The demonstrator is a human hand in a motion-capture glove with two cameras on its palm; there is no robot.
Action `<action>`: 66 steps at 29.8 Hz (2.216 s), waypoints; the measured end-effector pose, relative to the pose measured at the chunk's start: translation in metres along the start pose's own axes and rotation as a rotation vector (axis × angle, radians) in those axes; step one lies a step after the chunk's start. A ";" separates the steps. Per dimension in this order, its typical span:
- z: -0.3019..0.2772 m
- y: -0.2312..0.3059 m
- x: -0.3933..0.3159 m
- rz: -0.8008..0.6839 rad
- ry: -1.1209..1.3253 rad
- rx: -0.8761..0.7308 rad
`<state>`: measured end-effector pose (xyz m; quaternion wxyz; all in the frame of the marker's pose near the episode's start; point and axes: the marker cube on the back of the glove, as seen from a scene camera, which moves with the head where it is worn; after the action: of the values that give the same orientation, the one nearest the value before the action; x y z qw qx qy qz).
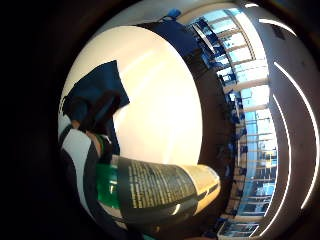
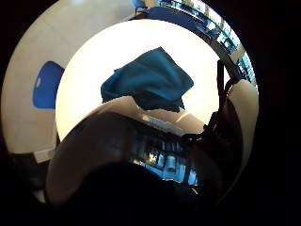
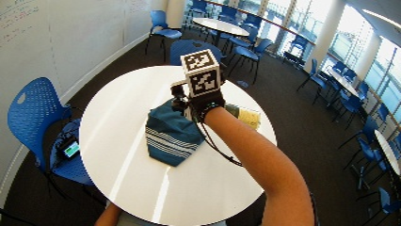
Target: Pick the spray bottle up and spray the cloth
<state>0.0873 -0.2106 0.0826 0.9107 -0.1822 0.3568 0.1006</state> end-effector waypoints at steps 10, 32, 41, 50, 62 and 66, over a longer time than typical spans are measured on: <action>0.018 -0.001 -0.014 -0.033 0.118 -0.072; 0.038 0.001 -0.022 -0.065 0.268 -0.112; 0.045 0.003 -0.021 -0.064 0.289 -0.127; 0.036 0.002 -0.021 -0.037 0.228 -0.104; -0.016 -0.007 -0.023 0.028 -0.132 0.023; -0.041 -0.014 -0.025 0.046 -0.310 0.097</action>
<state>0.0483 -0.2411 0.0761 0.9600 -0.1123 0.2207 0.1310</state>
